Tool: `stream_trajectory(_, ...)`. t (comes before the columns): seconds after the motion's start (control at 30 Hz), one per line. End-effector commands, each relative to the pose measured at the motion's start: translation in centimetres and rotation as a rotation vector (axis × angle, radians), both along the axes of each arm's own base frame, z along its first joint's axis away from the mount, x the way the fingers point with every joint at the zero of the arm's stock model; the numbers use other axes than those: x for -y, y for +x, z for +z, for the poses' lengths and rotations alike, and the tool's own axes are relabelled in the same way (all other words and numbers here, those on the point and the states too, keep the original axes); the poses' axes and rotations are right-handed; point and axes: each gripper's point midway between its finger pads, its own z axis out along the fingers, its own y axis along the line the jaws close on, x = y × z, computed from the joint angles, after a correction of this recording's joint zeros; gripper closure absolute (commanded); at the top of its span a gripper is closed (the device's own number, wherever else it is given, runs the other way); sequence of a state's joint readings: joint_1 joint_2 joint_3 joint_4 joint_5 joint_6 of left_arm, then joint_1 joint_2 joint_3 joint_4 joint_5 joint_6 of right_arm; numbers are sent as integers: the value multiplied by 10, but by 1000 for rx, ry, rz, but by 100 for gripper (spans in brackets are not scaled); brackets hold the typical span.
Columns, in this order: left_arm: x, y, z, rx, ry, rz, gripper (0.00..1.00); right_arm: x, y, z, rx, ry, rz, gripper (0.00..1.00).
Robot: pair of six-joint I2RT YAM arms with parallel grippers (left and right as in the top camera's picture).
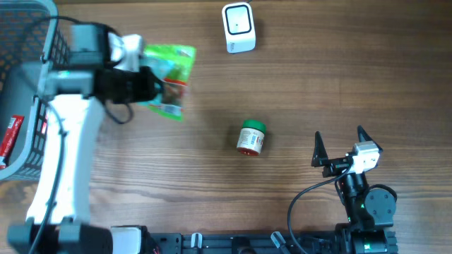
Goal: Scan the item barcode
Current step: 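Place the packs on the table beside the jar and release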
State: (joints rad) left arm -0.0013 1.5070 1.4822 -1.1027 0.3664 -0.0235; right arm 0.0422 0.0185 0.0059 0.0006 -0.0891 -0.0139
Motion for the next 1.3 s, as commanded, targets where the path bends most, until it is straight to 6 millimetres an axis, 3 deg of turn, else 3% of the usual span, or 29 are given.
stream_trajectory(0.0, 37, -1, -60, -120, -5, 29, 85, -1, 0, 1, 7, -11, 9, 0)
stream_trajectory(0.23, 89, -4, -136, -149, 37, 63, 83, -1, 0, 1, 7, -11, 8, 0)
stream_trajectory(0.43, 120, -9, -173, -137, 123, 37, 77, -1, 0, 1, 7, -11, 9, 0)
stream_trajectory(0.57, 142, -16, -184, -137, 129, -22, 61, -1, 0, 1, 7, -11, 9, 0)
stream_trajectory(0.6, 145, -17, -185, -136, 129, -30, 44, -1, 0, 1, 7, -11, 8, 0)
stream_trajectory(0.67, 149, -19, -185, -132, 128, -41, 10, -1, 0, 1, 7, -11, 9, 0)
stream_trajectory(0.7, 150, -19, -184, -130, 127, -43, 0, -1, 0, 1, 7, -12, 9, 0)
stream_trajectory(0.87, 150, -18, -184, -128, 126, -43, 0, -1, 0, 1, 7, -11, 8, 0)
stream_trajectory(1.03, 151, -6, -164, -59, 131, -55, 0, -1, 0, 1, 7, -11, 9, 0)
stream_trajectory(1.13, 156, 9, -132, 37, 124, -78, 0, -1, 0, 1, 7, -11, 9, 0)
stream_trajectory(1.27, 141, 40, -61, 176, 112, 1, 0, -1, 0, 1, 7, -12, 9, 0)
